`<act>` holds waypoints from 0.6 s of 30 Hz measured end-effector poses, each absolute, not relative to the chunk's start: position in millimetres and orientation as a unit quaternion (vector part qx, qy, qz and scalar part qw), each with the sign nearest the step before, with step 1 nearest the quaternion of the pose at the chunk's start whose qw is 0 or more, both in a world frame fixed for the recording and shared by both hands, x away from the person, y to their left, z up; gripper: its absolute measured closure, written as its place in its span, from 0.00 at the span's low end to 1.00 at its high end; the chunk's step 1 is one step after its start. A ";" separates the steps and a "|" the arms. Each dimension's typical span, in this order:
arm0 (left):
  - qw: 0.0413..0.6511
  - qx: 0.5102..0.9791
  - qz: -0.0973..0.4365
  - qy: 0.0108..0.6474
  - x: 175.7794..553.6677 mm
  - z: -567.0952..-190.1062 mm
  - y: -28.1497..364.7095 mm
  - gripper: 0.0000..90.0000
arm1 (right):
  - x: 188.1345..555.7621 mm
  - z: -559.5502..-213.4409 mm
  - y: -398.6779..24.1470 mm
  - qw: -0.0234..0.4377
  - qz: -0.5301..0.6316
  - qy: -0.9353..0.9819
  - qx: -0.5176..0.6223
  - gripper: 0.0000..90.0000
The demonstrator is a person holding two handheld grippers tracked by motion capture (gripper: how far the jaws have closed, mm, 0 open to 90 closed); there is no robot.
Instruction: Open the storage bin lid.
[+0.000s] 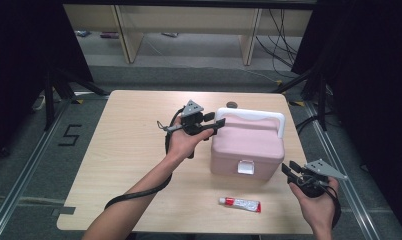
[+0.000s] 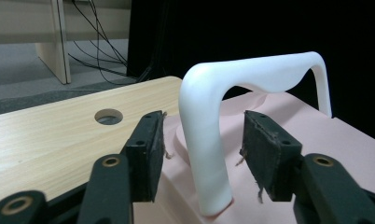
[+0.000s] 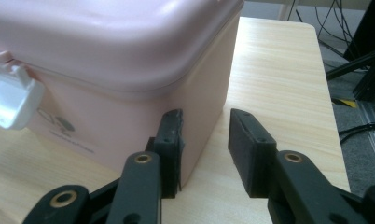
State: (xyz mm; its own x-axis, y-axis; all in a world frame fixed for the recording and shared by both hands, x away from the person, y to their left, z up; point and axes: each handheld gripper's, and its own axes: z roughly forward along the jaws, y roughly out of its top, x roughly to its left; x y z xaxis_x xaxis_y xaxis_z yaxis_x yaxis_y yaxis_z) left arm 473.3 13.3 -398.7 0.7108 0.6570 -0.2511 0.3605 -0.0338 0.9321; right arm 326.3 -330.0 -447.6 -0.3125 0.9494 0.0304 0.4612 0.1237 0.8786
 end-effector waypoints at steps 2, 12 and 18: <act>0.592 0.710 0.124 0.360 475.0 -398.3 11.1 0.58 | 323.5 -447.6 -329.2 0.281 0.421 0.692 0.515 0.73; 0.588 0.706 0.113 0.378 480.5 -397.0 8.5 0.78 | 322.7 -450.4 -331.8 0.284 0.420 0.695 0.510 0.72; 0.590 0.703 0.105 0.383 480.7 -395.1 7.9 0.79 | 322.4 -450.0 -327.6 0.274 0.427 0.694 0.511 0.73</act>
State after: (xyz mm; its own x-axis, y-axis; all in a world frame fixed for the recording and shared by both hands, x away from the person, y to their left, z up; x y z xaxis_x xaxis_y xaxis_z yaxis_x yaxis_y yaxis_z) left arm 480.7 7.9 -395.1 0.6842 0.6631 -0.3037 0.4145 -0.0109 0.9100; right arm 322.4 -327.6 -450.0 -0.3274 0.9432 0.0566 0.4750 0.1125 0.8728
